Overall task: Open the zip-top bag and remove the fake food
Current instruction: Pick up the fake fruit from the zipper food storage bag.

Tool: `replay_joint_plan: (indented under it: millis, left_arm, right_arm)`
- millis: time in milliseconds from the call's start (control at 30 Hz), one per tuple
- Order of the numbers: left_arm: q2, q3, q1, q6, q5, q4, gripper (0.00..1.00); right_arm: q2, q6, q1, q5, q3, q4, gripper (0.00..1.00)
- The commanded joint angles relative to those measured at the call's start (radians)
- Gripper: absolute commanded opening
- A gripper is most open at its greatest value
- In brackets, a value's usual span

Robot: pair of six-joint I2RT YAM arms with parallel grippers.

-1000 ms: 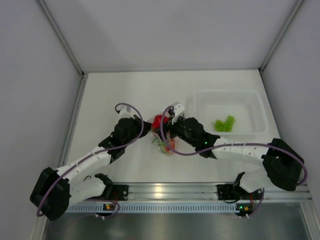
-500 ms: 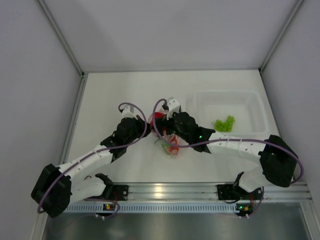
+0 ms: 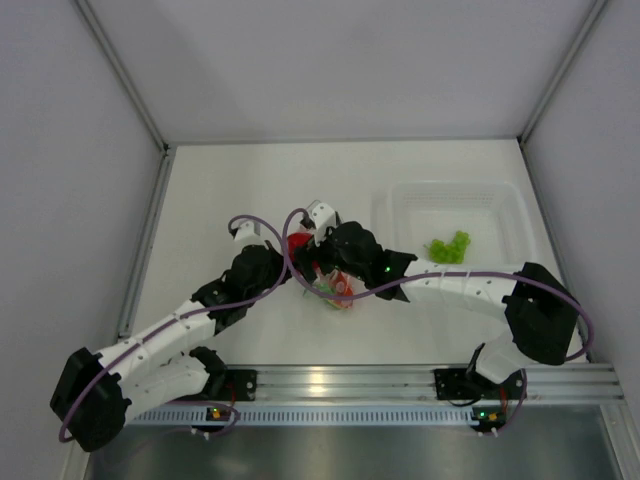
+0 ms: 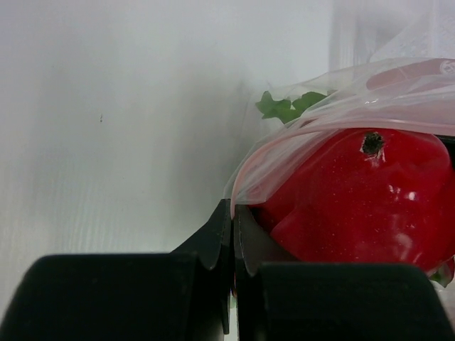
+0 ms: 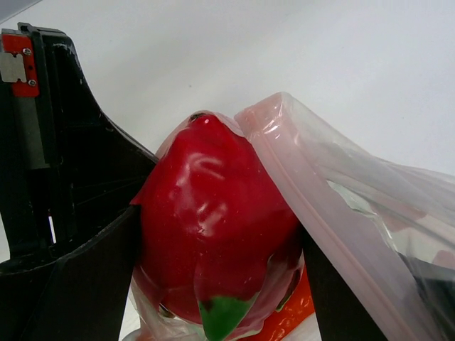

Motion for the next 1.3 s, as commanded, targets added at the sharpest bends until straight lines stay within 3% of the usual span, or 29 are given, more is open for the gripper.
replay_joint_plan:
  millis: [0,100,200,333,567,733,1033,1067,1167,1200,1267]
  left_arm:
    - [-0.064,0.021,-0.035,-0.037,0.042,0.109,0.0]
    - [-0.07,0.027,-0.035,-0.042,0.025,0.07,0.0]
    - [-0.072,0.015,-0.035,-0.042,0.028,0.075,0.0]
    - [-0.093,-0.026,-0.035,0.007,0.04,0.156,0.0]
    - [-0.079,0.018,-0.035,-0.005,0.032,0.112,0.0]
    - [-0.047,0.064,-0.035,-0.034,-0.012,0.029,0.0]
    - [-0.09,0.144,-0.032,-0.039,-0.156,-0.031,0.0]
    - [-0.087,0.16,-0.032,-0.033,-0.162,-0.029,0.0]
    - [-0.055,0.197,-0.03,-0.001,-0.138,-0.031,0.0]
    - [-0.046,0.199,-0.029,0.001,-0.112,-0.031,0.0]
    - [-0.023,0.2,-0.029,-0.003,-0.083,-0.031,0.0]
  right_arm:
    - [0.008,0.036,0.059,-0.127,0.097,0.053,0.0]
    - [0.071,0.07,0.049,-0.125,0.191,-0.128,0.0]
    - [0.101,0.093,0.036,-0.151,0.232,-0.194,0.01]
    - [0.052,0.131,0.032,-0.222,0.134,-0.068,0.01]
    - [0.036,0.118,0.032,-0.171,0.084,-0.062,0.0]
    - [-0.019,-0.016,0.035,-0.361,0.022,0.01,0.0]
    - [-0.06,-0.162,0.047,-0.317,0.025,-0.169,0.0]
    - [-0.071,-0.183,0.049,-0.379,0.021,-0.175,0.0]
    - [-0.155,-0.214,0.07,-0.452,-0.06,-0.07,0.0]
    - [-0.183,-0.2,0.072,-0.452,-0.097,0.07,0.0]
    - [-0.253,-0.185,0.07,-0.46,-0.197,0.183,0.0]
